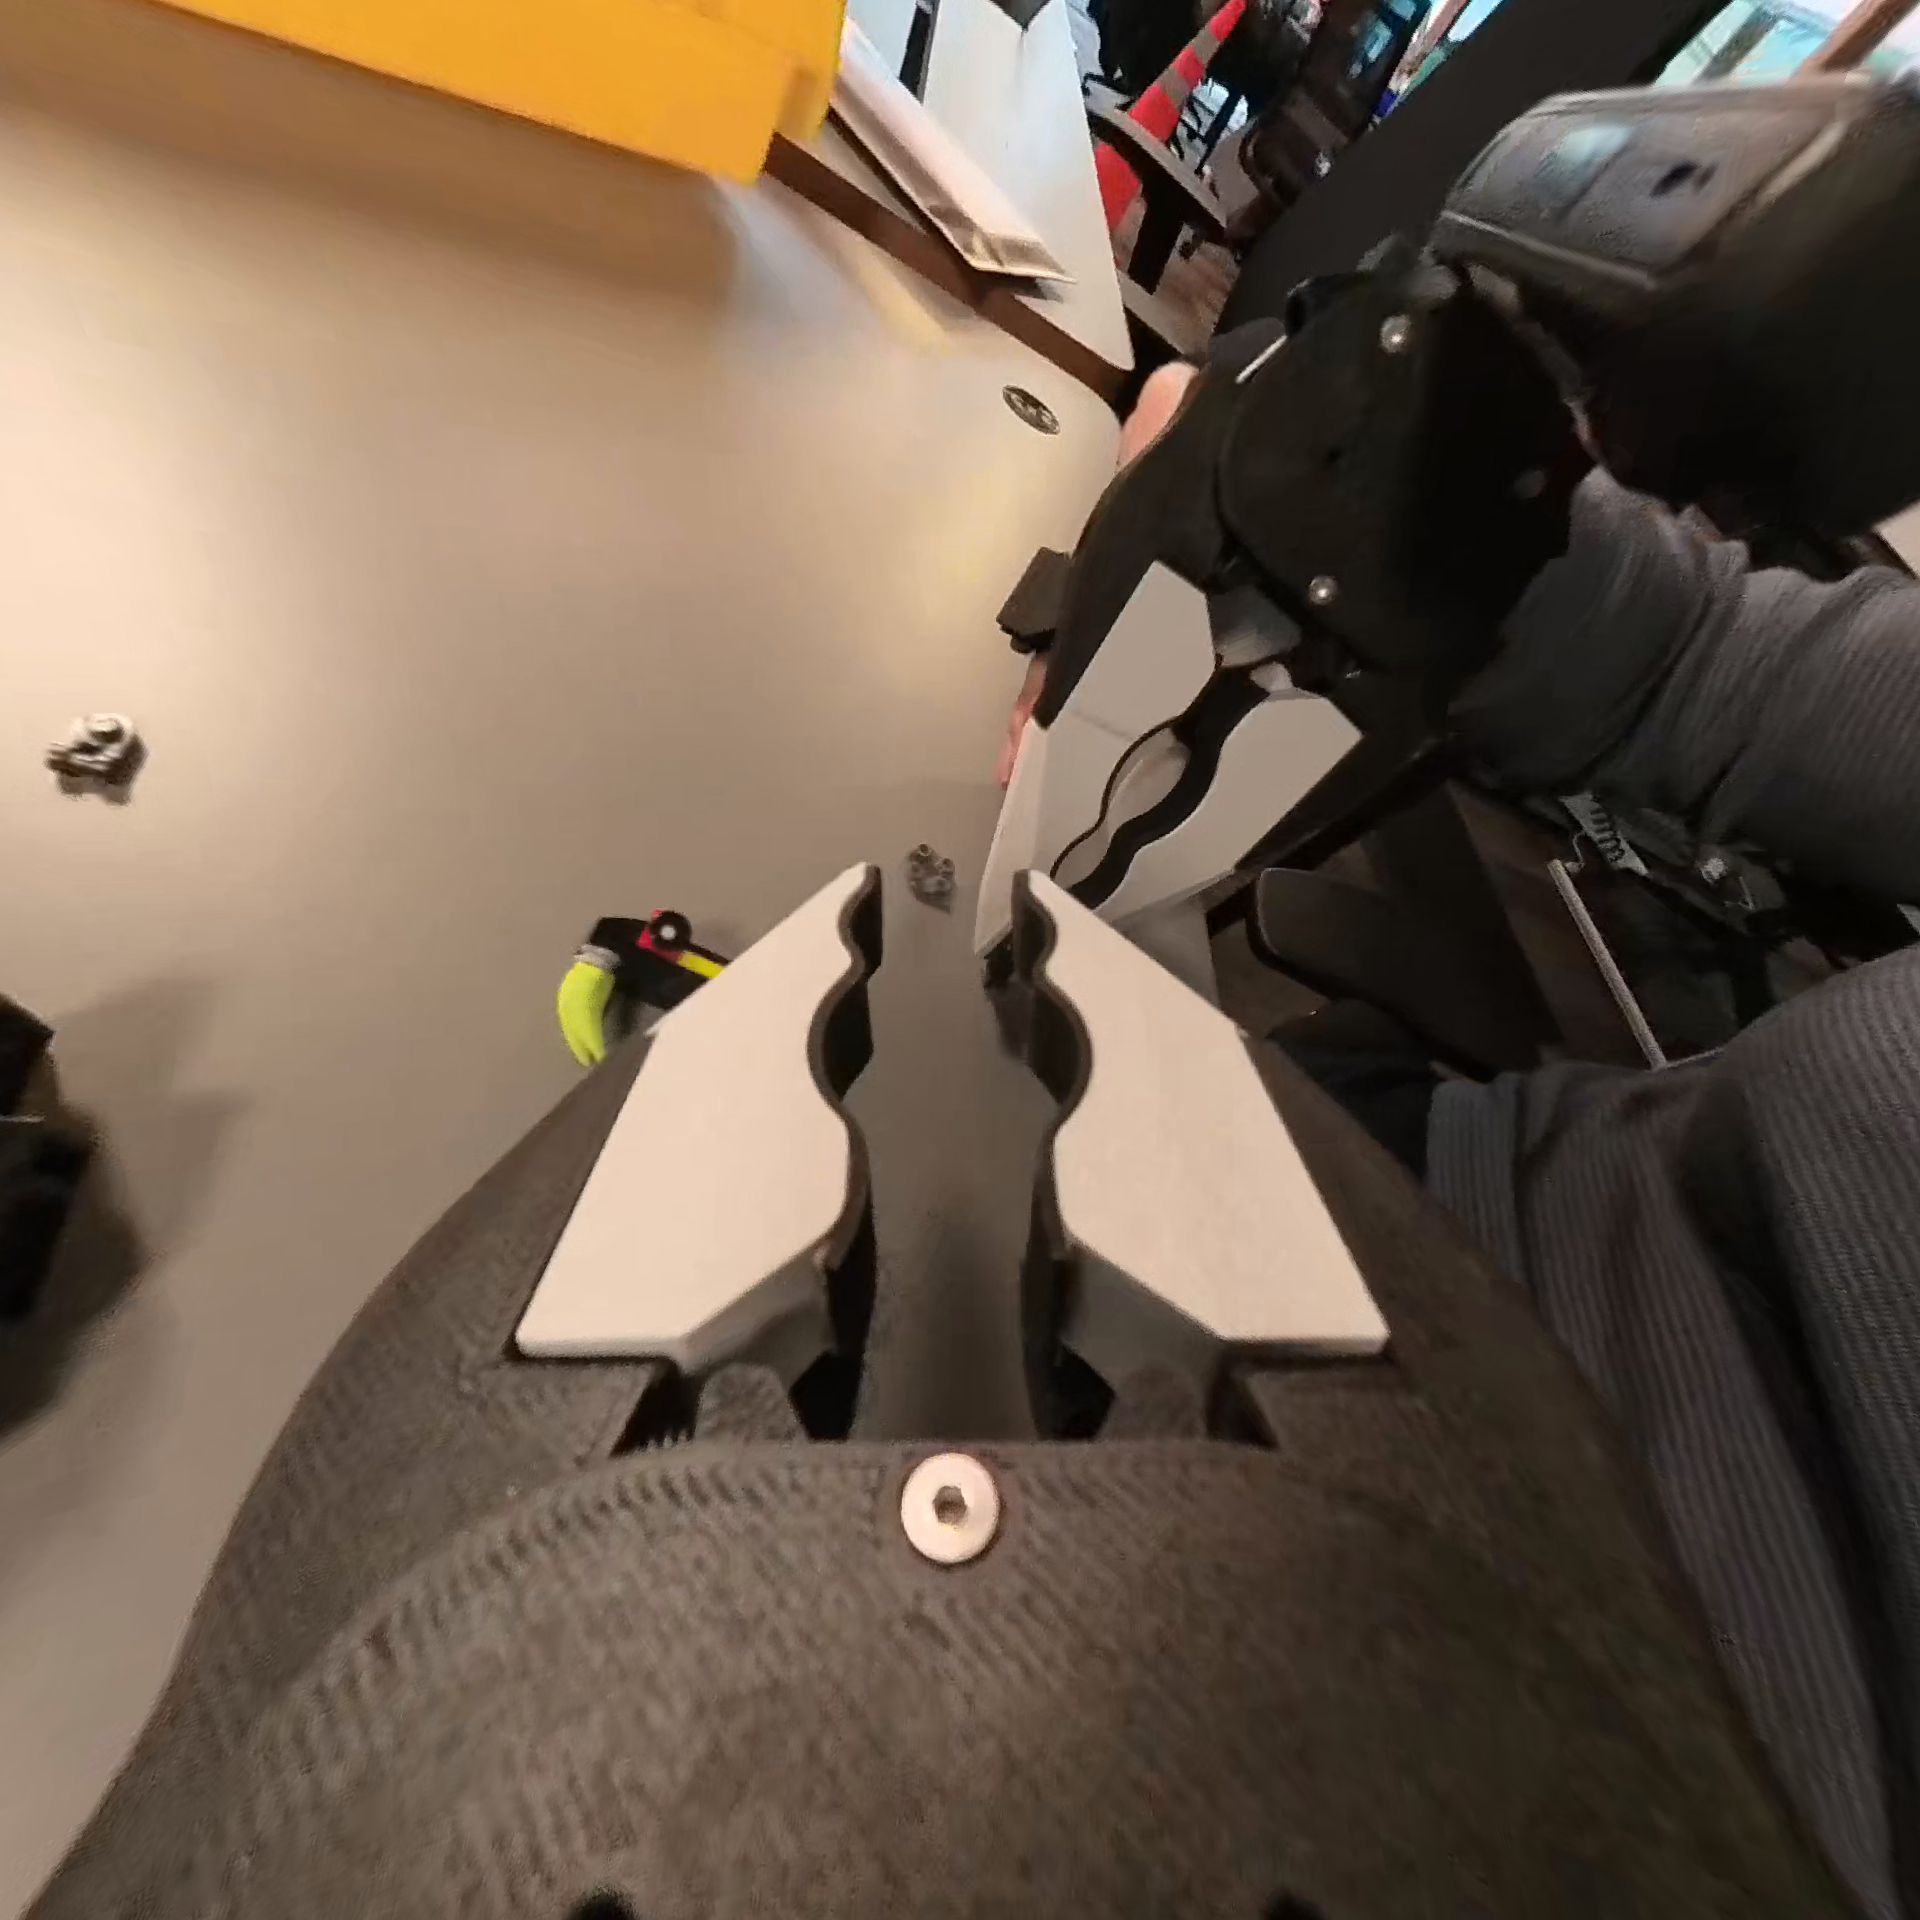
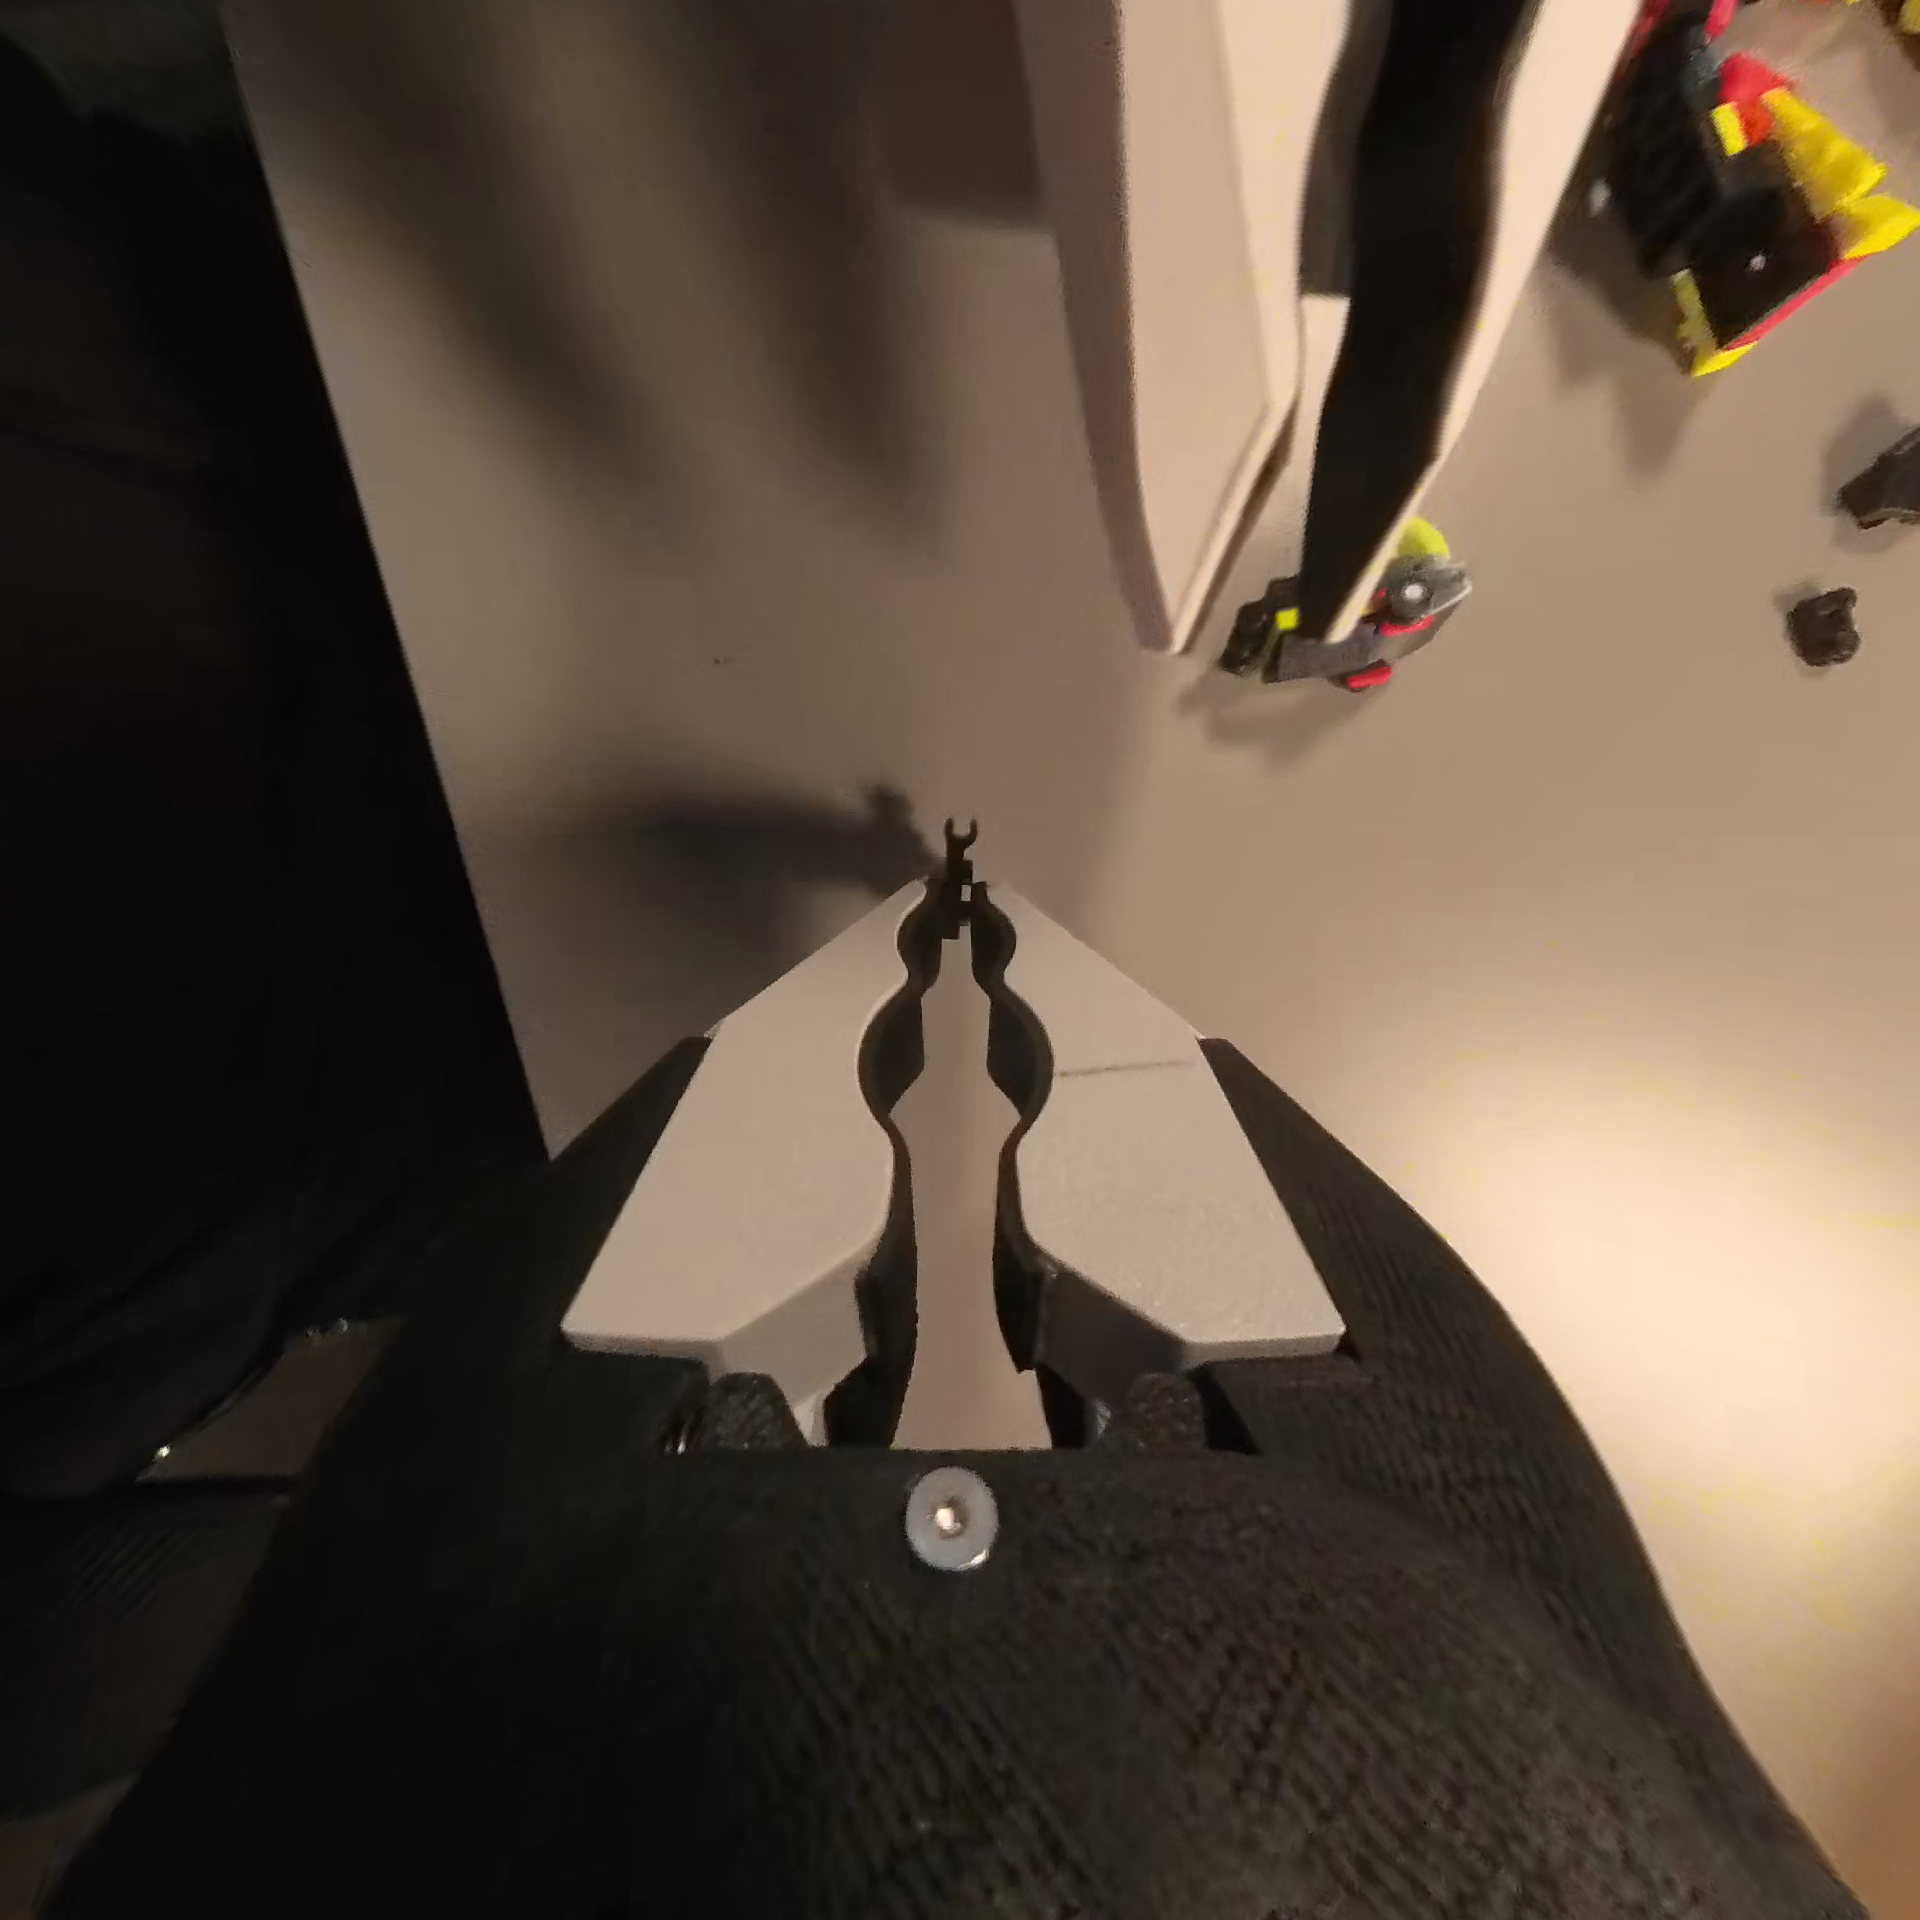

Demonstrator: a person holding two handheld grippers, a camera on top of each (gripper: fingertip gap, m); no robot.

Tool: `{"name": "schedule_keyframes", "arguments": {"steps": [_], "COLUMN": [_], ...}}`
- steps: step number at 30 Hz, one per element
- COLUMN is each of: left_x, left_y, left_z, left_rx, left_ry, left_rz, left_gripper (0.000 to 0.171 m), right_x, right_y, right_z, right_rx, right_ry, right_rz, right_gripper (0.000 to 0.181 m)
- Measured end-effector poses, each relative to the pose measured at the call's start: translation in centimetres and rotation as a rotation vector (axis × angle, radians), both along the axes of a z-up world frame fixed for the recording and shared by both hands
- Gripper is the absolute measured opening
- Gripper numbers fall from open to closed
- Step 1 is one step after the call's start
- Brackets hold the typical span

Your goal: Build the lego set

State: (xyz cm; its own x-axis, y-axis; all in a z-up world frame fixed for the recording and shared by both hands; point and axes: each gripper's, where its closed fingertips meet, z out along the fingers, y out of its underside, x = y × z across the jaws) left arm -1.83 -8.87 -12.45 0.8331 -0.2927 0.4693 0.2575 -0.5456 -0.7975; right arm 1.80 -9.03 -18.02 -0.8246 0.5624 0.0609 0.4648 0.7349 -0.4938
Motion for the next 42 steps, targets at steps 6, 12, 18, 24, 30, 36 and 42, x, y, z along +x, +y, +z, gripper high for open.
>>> {"name": "schedule_keyframes", "arguments": {"steps": [6,12,18,24,30,36,42], "left_x": [-0.2,-0.3,0.2,1.1,1.3,2.2,2.6], "left_y": [0.1,0.2,0.5,1.0,1.2,1.3,1.2], "left_z": [-0.6,-0.9,-1.3,-2.0,-2.0,-1.6,-0.6], "left_rx": [-0.008,0.002,-0.008,-0.027,-0.029,-0.031,-0.002], "left_ry": [0.041,0.111,0.134,0.169,0.119,0.002,-0.088], "left_rz": [0.009,0.014,-0.005,-0.031,-0.032,-0.056,-0.074], "left_gripper": [0.023,0.023,0.021,0.019,0.016,0.020,0.010], "right_x": [-0.2,-0.3,-0.7,-1.2,-1.6,-2.3,-2.4], "right_y": [0.0,1.0,3.3,3.3,3.3,1.9,0.8], "right_z": [-0.3,1.1,1.1,-0.1,0.0,3.1,5.3], "right_rx": [0.076,0.010,-0.157,-0.204,-0.125,0.040,0.213], "right_ry": [-0.025,0.050,0.111,0.087,0.162,0.508,0.704], "right_rz": [0.027,-0.048,-0.242,-0.293,-0.247,-0.068,0.070], "right_gripper": [0.008,0.024,0.026,0.020,0.013,0.013,0.012]}}
